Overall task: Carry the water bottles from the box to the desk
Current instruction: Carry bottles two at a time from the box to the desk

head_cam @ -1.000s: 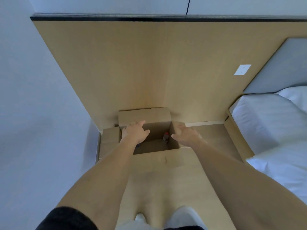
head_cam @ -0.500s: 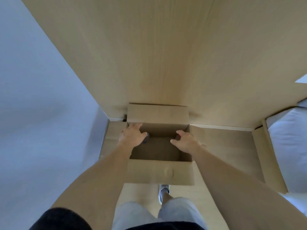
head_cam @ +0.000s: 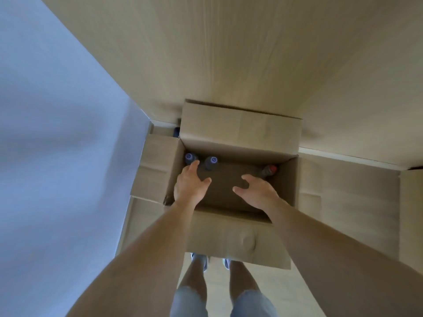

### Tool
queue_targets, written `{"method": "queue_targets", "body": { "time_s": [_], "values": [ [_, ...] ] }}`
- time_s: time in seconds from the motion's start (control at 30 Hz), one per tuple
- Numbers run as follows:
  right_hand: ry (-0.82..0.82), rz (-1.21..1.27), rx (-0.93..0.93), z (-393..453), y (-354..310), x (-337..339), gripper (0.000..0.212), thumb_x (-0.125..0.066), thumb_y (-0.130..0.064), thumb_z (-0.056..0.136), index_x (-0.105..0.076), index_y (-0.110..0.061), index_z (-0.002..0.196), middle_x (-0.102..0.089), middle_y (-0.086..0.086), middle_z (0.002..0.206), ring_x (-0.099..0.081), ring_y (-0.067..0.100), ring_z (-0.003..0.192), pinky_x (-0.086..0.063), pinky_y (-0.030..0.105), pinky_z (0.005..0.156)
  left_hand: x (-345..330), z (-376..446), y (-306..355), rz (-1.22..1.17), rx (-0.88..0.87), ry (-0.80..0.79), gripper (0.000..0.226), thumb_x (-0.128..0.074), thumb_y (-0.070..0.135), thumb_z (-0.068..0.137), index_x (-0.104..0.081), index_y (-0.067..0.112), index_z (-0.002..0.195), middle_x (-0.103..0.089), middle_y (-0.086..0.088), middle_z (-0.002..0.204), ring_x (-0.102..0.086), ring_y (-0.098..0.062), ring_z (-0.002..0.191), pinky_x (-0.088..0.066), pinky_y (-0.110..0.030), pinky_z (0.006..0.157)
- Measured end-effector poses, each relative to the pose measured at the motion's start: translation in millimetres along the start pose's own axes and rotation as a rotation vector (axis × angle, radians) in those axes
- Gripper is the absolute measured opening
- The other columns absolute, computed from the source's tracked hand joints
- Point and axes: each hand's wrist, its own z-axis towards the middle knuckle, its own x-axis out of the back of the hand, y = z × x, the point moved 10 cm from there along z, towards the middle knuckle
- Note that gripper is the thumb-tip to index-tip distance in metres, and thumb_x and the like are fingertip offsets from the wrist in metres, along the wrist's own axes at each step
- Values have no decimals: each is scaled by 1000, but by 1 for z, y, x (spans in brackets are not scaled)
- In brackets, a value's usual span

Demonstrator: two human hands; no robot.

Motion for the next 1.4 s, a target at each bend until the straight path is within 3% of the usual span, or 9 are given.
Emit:
{"method": "queue_targets", "body": {
  "time_s": [0.2,0.63,0.77,0.93,1.13,1.23,1.4],
  "values": [
    [-4,6,-33,101,17,-50,70,-53,-62,92,-32,-35,153,-44,4,151,-45,29,136,-43,42,103,-57,82,-52,-79,93,48,79,-73,40,90,-31,29,156,-45,-5,150,-49,-31,134,-46,-45,101],
    [35,-90,41,275,13,-135,77,-52,-63,93,-28,-24,156,-33,5,160,-36,29,144,-35,36,112,-158,222,-138,-245,301,54,82,-77,36,87,-34,19,154,-48,-10,150,-44,-30,140,-38,-37,111],
    [79,-114,109,312,1,-146,74,-58,-56,93,-34,-21,154,-41,7,156,-41,30,140,-38,34,107,-184,258,-161,-375,405,50,80,-78,39,86,-39,15,152,-48,-9,152,-46,-30,139,-40,-38,113],
    [170,28,147,349,-8,-151,68,-71,-46,88,-47,-14,143,-53,13,145,-49,33,132,-42,35,101,-210,295,-185,-512,509,32,75,-68,49,91,-42,12,150,-46,-9,153,-45,-30,140,-39,-41,114],
    [329,326,196,372,-16,-154,69,-86,-40,74,-58,-13,130,-65,10,130,-59,28,121,-47,32,92,-215,306,-196,-666,530,231,76,-83,50,77,-58,14,139,-59,-7,142,-56,-26,131,-46,-41,109],
    [380,390,225,371,-15,-156,65,-86,-37,75,-59,-12,129,-67,10,127,-61,27,117,-47,28,89,-209,305,-197,-630,548,350,67,-87,49,72,-68,12,125,-68,-9,129,-64,-27,119,-51,-35,97],
    [386,421,231,367,0,-154,63,-85,-33,77,-59,-12,130,-66,8,128,-61,23,118,-46,27,95,-201,302,-194,-557,544,460,57,-83,50,77,-72,12,118,-71,-10,122,-67,-27,115,-47,-29,81]
  ]
}}
